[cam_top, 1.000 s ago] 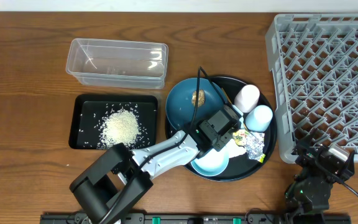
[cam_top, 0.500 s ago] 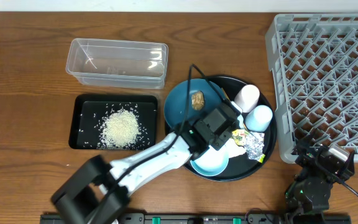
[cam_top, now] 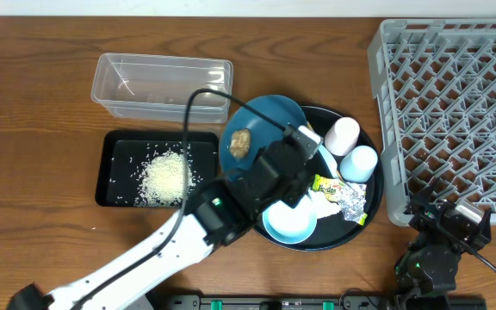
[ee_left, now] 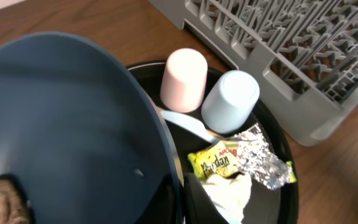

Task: Sort waste into correct bins and load items into the dishwasher rack
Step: 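Lift the teal plate and move it over the black tray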

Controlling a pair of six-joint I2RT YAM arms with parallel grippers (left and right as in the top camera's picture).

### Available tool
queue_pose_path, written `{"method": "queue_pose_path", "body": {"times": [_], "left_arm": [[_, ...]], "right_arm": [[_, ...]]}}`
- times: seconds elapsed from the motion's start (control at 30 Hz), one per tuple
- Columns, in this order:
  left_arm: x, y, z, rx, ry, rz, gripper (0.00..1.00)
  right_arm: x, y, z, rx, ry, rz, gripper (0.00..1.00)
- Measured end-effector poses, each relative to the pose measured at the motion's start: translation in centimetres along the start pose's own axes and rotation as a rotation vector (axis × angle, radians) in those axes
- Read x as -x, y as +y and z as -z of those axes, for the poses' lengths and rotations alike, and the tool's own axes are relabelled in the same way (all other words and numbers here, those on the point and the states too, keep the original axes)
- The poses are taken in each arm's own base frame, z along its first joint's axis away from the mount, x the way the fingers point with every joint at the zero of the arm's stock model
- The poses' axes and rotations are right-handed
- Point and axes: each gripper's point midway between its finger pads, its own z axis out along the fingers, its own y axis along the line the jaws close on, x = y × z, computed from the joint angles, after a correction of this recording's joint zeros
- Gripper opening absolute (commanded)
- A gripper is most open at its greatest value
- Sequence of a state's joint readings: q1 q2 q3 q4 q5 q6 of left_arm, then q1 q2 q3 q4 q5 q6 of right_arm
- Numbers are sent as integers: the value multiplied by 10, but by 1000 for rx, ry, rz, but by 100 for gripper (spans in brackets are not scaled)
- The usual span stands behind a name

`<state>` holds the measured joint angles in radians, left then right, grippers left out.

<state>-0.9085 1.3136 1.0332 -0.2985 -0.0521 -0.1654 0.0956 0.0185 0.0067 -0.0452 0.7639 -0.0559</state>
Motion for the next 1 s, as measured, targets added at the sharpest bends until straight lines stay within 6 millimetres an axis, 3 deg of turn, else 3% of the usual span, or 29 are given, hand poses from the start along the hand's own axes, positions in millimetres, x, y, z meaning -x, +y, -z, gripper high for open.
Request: {"method": "queue_pose_path", "body": {"times": [0.2,0.5,1.0], "left_arm": [[2,17,17,31,-2,84,6],[9,90,54,116,-46,409,7],[10,166,98,-99,-91,778,6]], "right_arm": [[0,0,0,0,0,0,99],[0,0,0,0,0,0,99],[0,0,0,0,0,0,99]]}}
